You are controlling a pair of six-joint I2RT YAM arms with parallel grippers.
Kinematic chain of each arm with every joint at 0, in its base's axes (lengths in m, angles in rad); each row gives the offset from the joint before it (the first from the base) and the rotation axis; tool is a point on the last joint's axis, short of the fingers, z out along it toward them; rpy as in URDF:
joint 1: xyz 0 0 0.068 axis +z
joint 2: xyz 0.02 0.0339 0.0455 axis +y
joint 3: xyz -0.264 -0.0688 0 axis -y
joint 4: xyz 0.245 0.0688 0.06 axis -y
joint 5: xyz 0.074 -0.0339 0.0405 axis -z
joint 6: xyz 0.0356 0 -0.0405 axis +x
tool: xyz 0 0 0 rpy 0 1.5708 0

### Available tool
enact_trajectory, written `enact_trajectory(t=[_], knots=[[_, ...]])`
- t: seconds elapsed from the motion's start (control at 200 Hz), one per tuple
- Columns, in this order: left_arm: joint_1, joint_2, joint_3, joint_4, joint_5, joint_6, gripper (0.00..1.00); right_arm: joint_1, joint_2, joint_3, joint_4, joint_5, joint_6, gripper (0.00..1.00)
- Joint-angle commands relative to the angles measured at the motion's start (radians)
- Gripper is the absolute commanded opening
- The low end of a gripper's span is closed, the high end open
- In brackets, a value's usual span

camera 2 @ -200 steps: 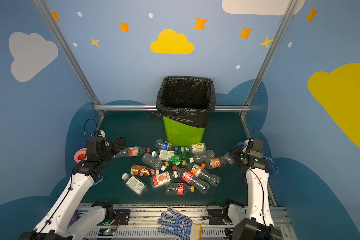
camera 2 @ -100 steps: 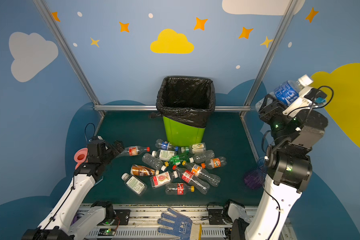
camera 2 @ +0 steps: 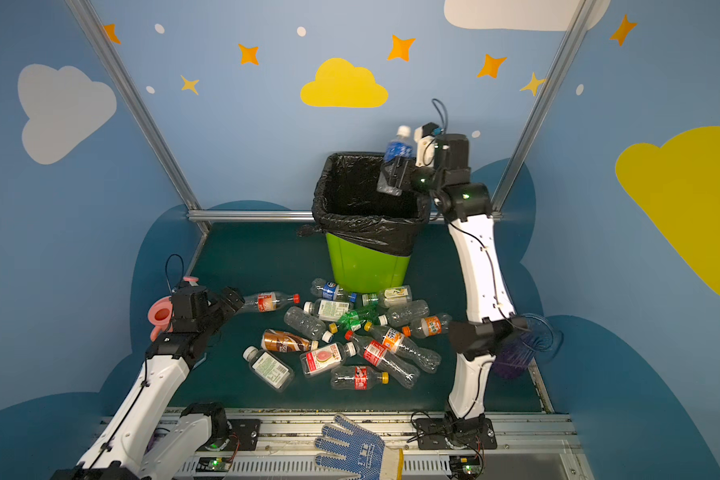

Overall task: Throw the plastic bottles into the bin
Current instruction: 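Carry the blue-label bottle over the bin with the right gripper and release, then lower the right arm back while the left gripper grasps the red-label cola bottle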

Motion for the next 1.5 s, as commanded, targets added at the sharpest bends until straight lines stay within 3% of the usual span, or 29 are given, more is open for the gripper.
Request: enact_trajectory(t=[0.0, 0.155, 0.33, 0.581, 0.811, 1.166, 1.497], knots=[[0.008, -0.042, -0.01, -0.027, -0.021, 0.0, 1.0, -0.008, -0.209, 0.052, -0.03, 0.099, -0.068, 0.87], [0.008, -0.059, -0.015, -0.037, -0.024, -0.016, 1.0, -0.01, -0.436, -0.267, 0.177, 0.161, -0.058, 0.91], [0.008, -0.081, -0.027, -0.067, -0.05, -0.069, 1.0, -0.051, -0.525, -0.407, 0.2, 0.163, -0.057, 0.92], [0.014, -0.117, -0.104, -0.033, -0.006, -0.209, 1.0, -0.161, -0.638, -0.66, 0.28, 0.11, 0.001, 0.92], [0.096, 0.026, -0.105, 0.044, 0.181, -0.24, 1.0, -0.246, -0.727, -0.934, 0.306, 0.083, 0.03, 0.92], [0.139, 0.233, -0.065, 0.188, 0.341, -0.317, 1.0, -0.301, -0.819, -1.364, 0.352, 0.062, 0.074, 0.92], [0.14, 0.39, -0.033, 0.283, 0.419, -0.393, 1.0, -0.338, -0.874, -1.539, 0.391, 0.056, 0.127, 0.93]])
